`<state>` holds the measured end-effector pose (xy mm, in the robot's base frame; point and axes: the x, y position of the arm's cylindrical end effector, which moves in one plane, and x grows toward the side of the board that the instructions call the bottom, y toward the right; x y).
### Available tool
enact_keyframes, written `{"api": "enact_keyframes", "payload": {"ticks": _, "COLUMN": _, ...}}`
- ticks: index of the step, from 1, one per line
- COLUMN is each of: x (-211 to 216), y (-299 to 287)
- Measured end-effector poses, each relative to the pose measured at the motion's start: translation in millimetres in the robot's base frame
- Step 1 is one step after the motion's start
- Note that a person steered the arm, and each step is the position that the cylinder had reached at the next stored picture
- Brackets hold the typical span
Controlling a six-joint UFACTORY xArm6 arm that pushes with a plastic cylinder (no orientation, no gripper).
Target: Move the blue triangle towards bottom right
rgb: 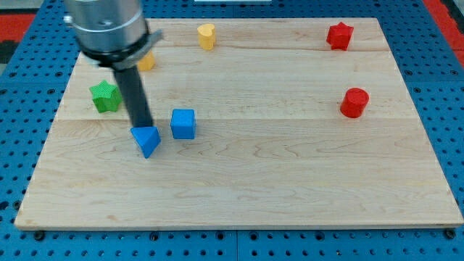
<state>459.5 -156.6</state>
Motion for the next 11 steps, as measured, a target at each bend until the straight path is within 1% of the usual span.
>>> {"api": "enact_keyframes", "payload": {"ticks": 1, "x": 12, "y": -16}}
{"api": "enact_keyframes", "payload": {"ticks": 2, "x": 15, "y": 77}}
{"api": "enact_keyframes", "payload": {"ticks": 3, "x": 25, "y": 144}}
{"api": "enact_keyframes", "payload": {"ticks": 4, "x": 15, "y": 65}}
{"api": "enact_keyframes", "payload": {"ticks": 5, "x": 25, "y": 18}}
{"api": "enact_keyframes", "payload": {"ticks": 6, "x": 52, "y": 80}}
{"api": "enact_keyframes", "payload": {"ticks": 7, "x": 77, "y": 196}}
{"api": "enact_keyframes", "payload": {"ticks": 8, "x": 83, "y": 203}}
{"api": "enact_keyframes", "payload": {"ticks": 9, "x": 96, "y": 150}}
{"api": "enact_keyframes", "payload": {"ticks": 10, "x": 111, "y": 166}}
{"api": "enact_keyframes", "payload": {"ticks": 11, "x": 112, "y": 244}}
